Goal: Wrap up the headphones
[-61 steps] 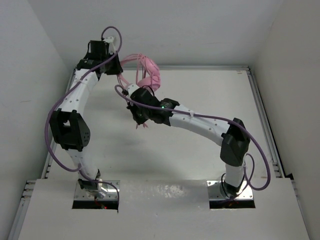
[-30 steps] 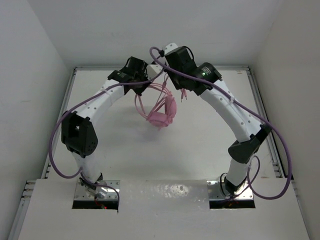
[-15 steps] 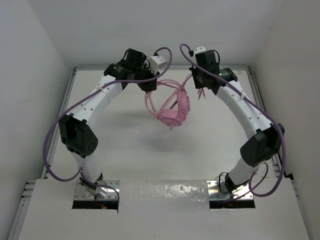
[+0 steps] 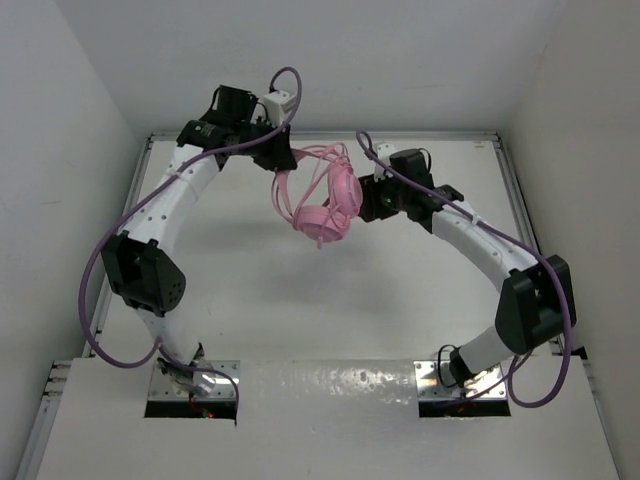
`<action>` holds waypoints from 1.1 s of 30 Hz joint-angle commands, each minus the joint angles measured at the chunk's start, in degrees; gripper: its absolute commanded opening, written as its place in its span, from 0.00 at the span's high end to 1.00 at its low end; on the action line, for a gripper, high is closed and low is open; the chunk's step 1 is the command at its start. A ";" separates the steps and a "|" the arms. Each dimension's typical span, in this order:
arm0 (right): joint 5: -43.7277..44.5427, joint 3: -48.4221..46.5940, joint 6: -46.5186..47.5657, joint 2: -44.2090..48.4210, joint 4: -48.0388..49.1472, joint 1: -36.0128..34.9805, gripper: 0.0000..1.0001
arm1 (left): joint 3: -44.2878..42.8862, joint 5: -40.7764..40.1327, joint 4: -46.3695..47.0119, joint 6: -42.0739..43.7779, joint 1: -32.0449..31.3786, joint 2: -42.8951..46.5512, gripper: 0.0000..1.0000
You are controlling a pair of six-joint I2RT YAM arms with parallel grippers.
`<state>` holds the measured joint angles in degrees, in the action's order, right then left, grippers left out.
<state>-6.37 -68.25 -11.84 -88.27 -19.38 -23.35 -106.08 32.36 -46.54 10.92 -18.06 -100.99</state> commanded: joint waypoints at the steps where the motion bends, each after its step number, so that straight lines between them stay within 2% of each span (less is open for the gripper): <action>1: -8.12 3.11 -2.75 2.84 8.65 0.41 0.50 | -3.08 1.49 3.91 -5.64 1.10 4.83 1.00; 4: -8.92 6.63 -3.81 4.07 10.23 0.33 0.43 | -1.59 -2.30 5.14 -8.36 4.00 5.63 1.00; 8: -9.71 11.46 -5.21 5.91 11.47 0.33 0.35 | 1.75 -11.78 7.87 -12.39 7.16 7.12 1.00; 13: -9.28 17.53 -6.62 8.20 11.47 0.33 0.33 | 8.34 -22.93 12.51 -15.13 11.38 9.23 1.00; 17: -8.31 21.31 -7.94 10.39 12.61 0.33 0.33 | 15.53 -26.99 17.88 -16.72 15.07 10.11 1.00; 24: -7.87 23.60 -8.20 11.80 10.50 0.33 0.33 | 21.96 -34.28 23.68 -13.47 17.01 10.11 1.00; 33: -7.78 24.83 -9.17 12.24 10.50 0.33 0.33 | 29.09 -34.38 28.08 -13.82 19.82 10.37 1.00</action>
<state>-14.17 -43.57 -20.18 -77.62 -10.46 -23.33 -76.77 -3.16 -26.65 -0.71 -0.27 -94.24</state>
